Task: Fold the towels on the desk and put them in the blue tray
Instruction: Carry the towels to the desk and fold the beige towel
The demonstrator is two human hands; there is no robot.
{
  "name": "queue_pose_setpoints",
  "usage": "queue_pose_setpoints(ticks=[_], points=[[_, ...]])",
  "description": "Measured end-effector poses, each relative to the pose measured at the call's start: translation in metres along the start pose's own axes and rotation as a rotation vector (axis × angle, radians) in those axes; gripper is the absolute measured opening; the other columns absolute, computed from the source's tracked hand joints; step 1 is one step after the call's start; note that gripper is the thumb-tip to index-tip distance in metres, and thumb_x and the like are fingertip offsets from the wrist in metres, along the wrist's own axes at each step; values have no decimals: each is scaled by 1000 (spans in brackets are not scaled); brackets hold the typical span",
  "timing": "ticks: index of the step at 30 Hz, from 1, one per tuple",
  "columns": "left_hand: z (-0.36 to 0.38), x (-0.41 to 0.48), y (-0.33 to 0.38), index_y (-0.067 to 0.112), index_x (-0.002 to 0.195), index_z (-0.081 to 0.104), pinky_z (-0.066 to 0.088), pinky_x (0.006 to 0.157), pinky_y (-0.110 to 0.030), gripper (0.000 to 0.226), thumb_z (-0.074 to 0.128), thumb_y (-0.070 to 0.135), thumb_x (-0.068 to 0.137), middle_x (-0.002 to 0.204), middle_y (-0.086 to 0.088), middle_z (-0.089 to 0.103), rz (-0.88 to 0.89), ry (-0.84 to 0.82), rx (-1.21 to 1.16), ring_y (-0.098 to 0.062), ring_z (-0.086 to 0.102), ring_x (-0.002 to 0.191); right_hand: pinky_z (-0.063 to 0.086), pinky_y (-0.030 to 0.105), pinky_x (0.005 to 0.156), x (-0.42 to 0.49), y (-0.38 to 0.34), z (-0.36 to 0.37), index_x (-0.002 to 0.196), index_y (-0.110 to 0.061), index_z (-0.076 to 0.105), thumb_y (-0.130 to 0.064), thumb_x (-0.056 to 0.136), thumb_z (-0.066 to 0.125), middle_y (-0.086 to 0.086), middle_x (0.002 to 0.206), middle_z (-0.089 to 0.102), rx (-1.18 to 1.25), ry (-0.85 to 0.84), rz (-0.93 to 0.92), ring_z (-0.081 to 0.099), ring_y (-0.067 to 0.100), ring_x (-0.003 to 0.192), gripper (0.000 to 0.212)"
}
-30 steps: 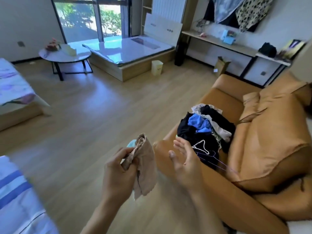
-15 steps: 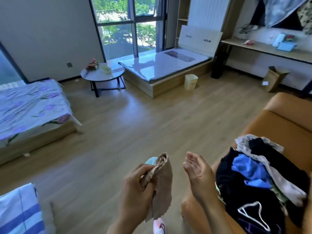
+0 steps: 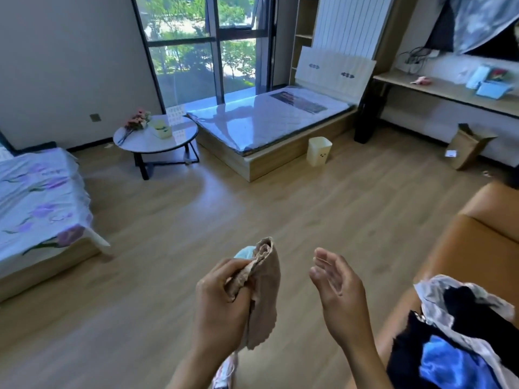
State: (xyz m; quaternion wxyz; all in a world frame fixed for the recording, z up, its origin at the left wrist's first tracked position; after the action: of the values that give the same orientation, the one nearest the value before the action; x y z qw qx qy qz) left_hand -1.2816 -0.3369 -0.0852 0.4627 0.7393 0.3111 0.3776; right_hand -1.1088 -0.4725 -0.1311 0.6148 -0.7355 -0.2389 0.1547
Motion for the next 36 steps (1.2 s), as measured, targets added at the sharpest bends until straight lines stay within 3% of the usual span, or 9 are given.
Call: queue_pose_setpoints(ticks=[6, 10, 14, 20, 27, 36], points=[[39, 151, -25, 27, 83, 76, 52, 68, -24, 34, 58, 1, 69, 85, 9, 74, 36, -118, -41, -9, 69, 79, 51, 42, 106, 126, 1, 33, 119, -28, 66, -14, 94, 68, -9, 120, 71, 5, 111, 33, 65, 3, 116, 30], [67, 247, -28, 30, 82, 76, 50, 66, -19, 36, 61, 0, 72, 85, 8, 73, 44, -200, -83, -10, 69, 78, 50, 43, 106, 203, -11, 38, 118, -30, 66, -13, 93, 68, -10, 120, 71, 11, 228, 36, 65, 3, 116, 30], [112, 329, -34, 28, 82, 76, 48, 66, -14, 45, 66, -16, 77, 83, 6, 73, 33, -296, -86, -9, 68, 77, 49, 46, 108, 269, -9, 32, 119, -32, 66, -14, 94, 68, -13, 120, 71, 34, 297, 62, 64, 4, 118, 31], [211, 449, -50, 27, 83, 77, 47, 67, -13, 41, 66, -12, 80, 84, 5, 73, 36, -371, -116, -9, 69, 81, 47, 47, 110, 393, 24, 5, 118, -30, 65, -11, 93, 68, -20, 120, 70, 35, 407, 75, 65, 2, 117, 31], [337, 571, -50, 27, 81, 76, 49, 64, -21, 41, 65, -12, 81, 79, 1, 70, 27, -402, -128, -14, 67, 74, 49, 39, 108, 571, 44, -43, 120, -29, 63, -14, 94, 69, -7, 122, 70, 50, 399, 38, 64, 0, 117, 31], [489, 716, -29, 27, 80, 75, 45, 60, -13, 39, 64, -11, 81, 79, 3, 70, 25, -454, -166, -14, 67, 74, 50, 32, 104, 768, 39, -107, 123, -26, 64, -30, 90, 68, -10, 120, 71, 9, 399, -10, 64, 1, 117, 34]])
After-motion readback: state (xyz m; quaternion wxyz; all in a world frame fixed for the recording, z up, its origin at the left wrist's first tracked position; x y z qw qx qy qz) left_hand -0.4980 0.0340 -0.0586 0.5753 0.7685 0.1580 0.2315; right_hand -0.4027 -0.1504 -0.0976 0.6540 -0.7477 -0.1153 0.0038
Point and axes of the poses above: each hand's wrist, its own x-axis towards the middle knuckle, its own z-axis out of the palm, y = z × x, the point moved 5 cm from there along x, towards the middle knuckle
